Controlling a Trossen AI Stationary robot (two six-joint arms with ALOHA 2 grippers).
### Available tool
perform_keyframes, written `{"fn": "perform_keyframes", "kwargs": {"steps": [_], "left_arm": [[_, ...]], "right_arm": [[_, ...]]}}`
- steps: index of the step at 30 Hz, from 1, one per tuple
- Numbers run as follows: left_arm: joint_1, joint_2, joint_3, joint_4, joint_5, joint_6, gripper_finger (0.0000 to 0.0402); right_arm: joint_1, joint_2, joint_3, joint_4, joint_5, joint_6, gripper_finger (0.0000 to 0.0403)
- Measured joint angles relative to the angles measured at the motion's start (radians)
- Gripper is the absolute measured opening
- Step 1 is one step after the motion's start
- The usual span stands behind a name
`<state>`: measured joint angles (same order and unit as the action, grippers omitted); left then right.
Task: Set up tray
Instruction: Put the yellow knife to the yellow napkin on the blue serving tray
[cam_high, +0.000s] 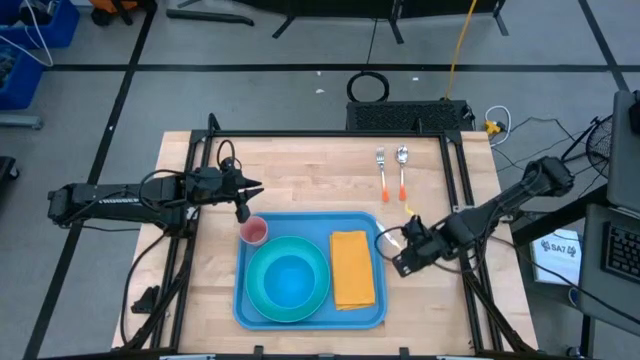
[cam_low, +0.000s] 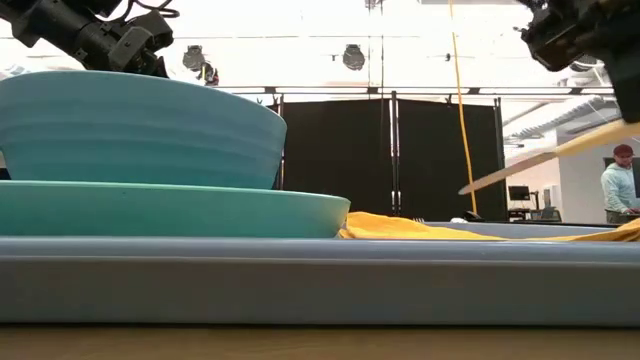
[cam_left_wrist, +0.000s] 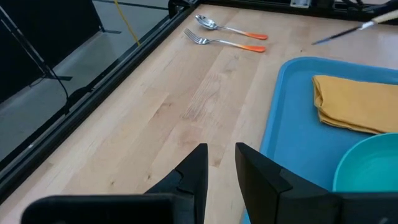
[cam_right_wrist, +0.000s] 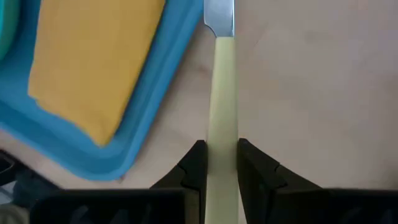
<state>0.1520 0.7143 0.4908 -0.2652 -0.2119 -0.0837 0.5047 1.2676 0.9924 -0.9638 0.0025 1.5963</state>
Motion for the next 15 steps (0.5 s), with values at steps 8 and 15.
{"fn": "perform_keyframes", "kwargs": {"steps": [8, 15], "left_arm": [[0.0, 0.0, 0.0, 0.0, 0.002, -0.007, 0.0088], [0.0, 0.0, 0.0, -0.001, 0.003, -0.024, 0.0088]], "right_arm": [[0.044, 0.203, 0.104, 0.079, 0.131, 0.106, 0.0048], [0.05, 0.354, 0.104, 0.298, 0.185, 0.128, 0.0048]]}}
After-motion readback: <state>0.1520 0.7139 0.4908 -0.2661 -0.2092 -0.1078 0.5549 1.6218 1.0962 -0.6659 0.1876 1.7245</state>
